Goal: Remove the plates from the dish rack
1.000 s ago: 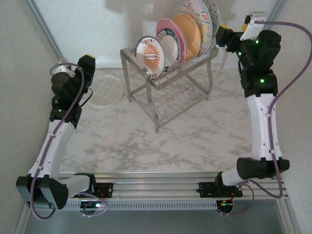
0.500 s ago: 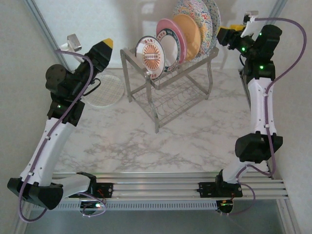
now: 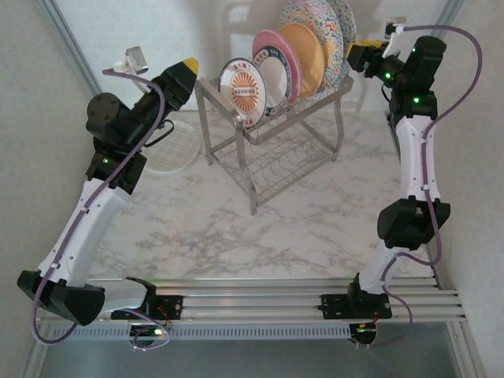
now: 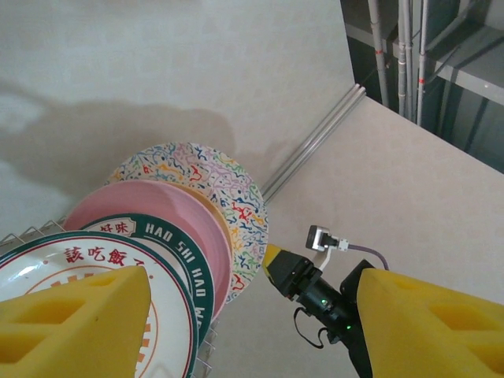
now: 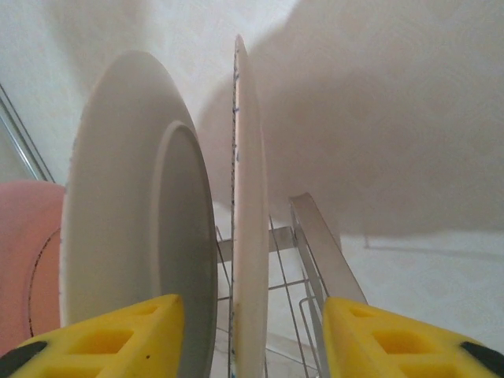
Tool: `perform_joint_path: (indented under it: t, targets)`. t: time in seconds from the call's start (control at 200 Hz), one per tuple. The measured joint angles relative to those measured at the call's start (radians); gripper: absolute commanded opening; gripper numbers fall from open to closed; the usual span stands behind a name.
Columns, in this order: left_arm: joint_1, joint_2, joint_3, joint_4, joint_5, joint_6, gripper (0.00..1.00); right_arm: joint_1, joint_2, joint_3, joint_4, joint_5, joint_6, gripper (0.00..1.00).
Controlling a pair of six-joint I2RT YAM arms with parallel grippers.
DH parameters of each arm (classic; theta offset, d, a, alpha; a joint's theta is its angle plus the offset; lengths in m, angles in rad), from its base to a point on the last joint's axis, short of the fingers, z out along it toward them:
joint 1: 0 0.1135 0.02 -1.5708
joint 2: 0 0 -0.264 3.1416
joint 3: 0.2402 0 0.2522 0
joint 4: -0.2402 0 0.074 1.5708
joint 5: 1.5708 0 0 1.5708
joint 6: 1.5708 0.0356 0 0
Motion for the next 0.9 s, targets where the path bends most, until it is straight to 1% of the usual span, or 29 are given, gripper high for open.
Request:
perform_joint_path:
  t: [0.25,0.496,0.901]
  targets:
    - [-0.010,0.010,0.000,0.002,-0.001,0.000,0.69,0.003,0.046,0.030,0.003,-0.007,0.020,0.45]
    - [-0.017,0.023,0.008,0.004,-0.001,0.000,0.69,0.027,0.085,0.054,0.005,-0.007,0.027,0.42]
    - [-0.026,0.023,0.014,0.010,-0.001,0.000,0.68,0.060,0.130,0.082,0.013,-0.007,0.047,0.29]
